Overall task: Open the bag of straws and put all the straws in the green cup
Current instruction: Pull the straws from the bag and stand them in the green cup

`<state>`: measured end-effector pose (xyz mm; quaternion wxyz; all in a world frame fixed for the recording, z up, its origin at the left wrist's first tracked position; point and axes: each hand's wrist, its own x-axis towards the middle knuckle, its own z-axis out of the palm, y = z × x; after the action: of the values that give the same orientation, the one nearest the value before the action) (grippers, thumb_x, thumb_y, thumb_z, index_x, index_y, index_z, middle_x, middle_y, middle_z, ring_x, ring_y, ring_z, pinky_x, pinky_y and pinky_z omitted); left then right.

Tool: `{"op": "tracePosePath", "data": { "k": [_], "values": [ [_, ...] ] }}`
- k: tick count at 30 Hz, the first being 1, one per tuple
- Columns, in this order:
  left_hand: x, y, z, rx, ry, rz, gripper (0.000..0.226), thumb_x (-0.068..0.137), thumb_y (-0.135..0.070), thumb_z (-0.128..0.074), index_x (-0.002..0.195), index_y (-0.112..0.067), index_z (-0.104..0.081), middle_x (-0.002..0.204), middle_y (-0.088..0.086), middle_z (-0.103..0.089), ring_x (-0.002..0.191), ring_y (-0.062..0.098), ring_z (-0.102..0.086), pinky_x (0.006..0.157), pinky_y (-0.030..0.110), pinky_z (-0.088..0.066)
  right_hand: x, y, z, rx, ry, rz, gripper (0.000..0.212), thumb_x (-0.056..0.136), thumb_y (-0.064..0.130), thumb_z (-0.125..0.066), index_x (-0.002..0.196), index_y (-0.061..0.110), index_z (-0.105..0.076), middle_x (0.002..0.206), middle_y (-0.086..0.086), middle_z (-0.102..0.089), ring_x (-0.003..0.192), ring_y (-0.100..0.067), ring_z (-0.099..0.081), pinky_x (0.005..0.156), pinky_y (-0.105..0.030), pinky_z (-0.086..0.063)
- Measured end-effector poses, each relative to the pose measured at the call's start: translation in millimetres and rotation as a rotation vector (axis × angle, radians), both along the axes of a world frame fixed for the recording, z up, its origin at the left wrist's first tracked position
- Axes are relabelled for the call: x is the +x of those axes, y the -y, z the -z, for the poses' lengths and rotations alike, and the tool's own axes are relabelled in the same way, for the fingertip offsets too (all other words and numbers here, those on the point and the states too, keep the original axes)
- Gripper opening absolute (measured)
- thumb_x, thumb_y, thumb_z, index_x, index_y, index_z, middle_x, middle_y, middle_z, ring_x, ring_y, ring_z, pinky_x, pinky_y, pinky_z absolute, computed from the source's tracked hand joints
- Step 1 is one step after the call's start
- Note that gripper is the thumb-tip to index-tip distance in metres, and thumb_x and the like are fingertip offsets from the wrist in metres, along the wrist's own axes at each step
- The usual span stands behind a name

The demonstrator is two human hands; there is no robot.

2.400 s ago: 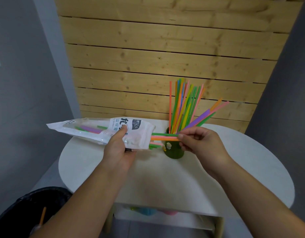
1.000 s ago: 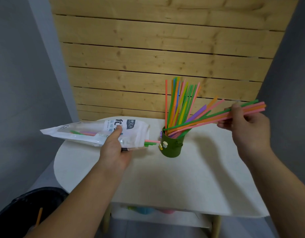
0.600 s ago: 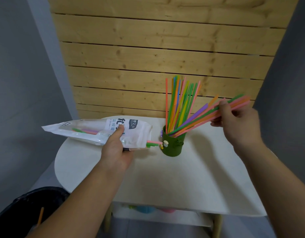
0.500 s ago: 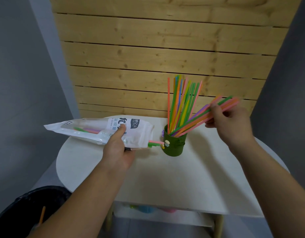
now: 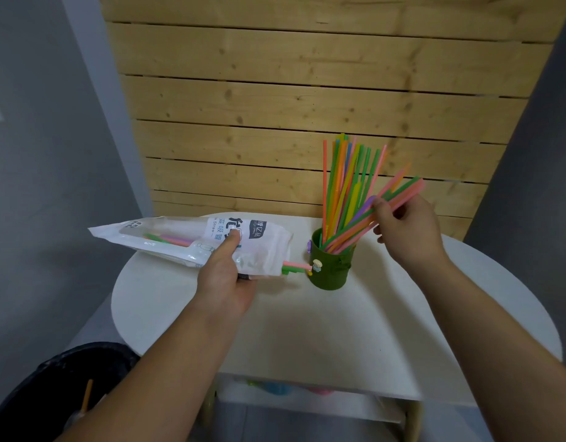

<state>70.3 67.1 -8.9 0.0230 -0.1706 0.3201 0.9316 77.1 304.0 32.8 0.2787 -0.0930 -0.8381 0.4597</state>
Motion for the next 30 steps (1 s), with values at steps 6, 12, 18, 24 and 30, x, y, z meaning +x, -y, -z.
{"op": "tracePosePath", "data": {
  "k": [6,12,18,24,30],
  "values": [
    [1.3,-1.2,-1.8,0.000,-0.001,0.008,0.042,0.098,-0.013,-0.066,0.139,-0.011,-0.059,0.124,0.008,-0.074,0.086,0.018,-0.076,0.065,0.038,-0.066,6.7,-1.8,2.3,-0.197,0.005,-0.036,0.022,0.088,0.031,-0.071,0.089,0.010,-0.064,0.073,-0.008,-0.058,0.066,-0.025,-0.063,0.052,-0.034,-0.053],
    [3.1,-0.7,-3.8,-0.004,-0.018,0.014,0.042,0.099,-0.014,-0.065,0.140,-0.011,-0.058,0.130,0.008,-0.072,0.093,0.019,-0.074,0.073,0.041,-0.064,19.6,-2.3,7.0,-0.207,0.088,-0.074,0.034,0.079,0.036,-0.079,0.097,0.013,-0.062,0.080,-0.006,-0.064,0.073,-0.024,-0.067,0.053,-0.033,-0.053],
    [5.9,-2.5,-5.8,0.012,-0.006,0.014,0.042,0.099,-0.013,-0.065,0.140,-0.011,-0.058,0.131,0.008,-0.071,0.093,0.018,-0.073,0.057,0.033,-0.064,36.0,2.8,9.1,-0.172,0.197,-0.107,0.044,0.075,0.033,-0.085,0.102,0.011,-0.058,0.088,-0.011,-0.066,0.076,-0.026,-0.068,0.058,-0.037,-0.060],
    [7.7,-2.9,-8.0,0.025,-0.007,0.017,0.040,0.099,-0.012,-0.065,0.138,-0.011,-0.059,0.127,0.007,-0.073,0.087,0.017,-0.074,0.064,0.037,-0.065,51.8,9.7,10.7,-0.100,0.582,-0.207,0.037,0.076,0.025,-0.085,0.090,0.005,-0.058,0.077,-0.011,-0.063,0.071,-0.025,-0.066,0.066,-0.040,-0.060],
    [7.2,-3.5,-8.5,0.025,-0.015,0.020,0.039,0.097,-0.013,-0.066,0.136,-0.010,-0.061,0.122,0.008,-0.075,0.082,0.017,-0.076,0.065,0.038,-0.065,58.9,50.9,17.0,-0.340,0.416,-0.430,0.035,0.080,0.026,-0.081,0.107,0.008,-0.068,0.088,-0.019,-0.074,0.070,-0.021,-0.071,0.062,-0.032,-0.060]
  ]
}}
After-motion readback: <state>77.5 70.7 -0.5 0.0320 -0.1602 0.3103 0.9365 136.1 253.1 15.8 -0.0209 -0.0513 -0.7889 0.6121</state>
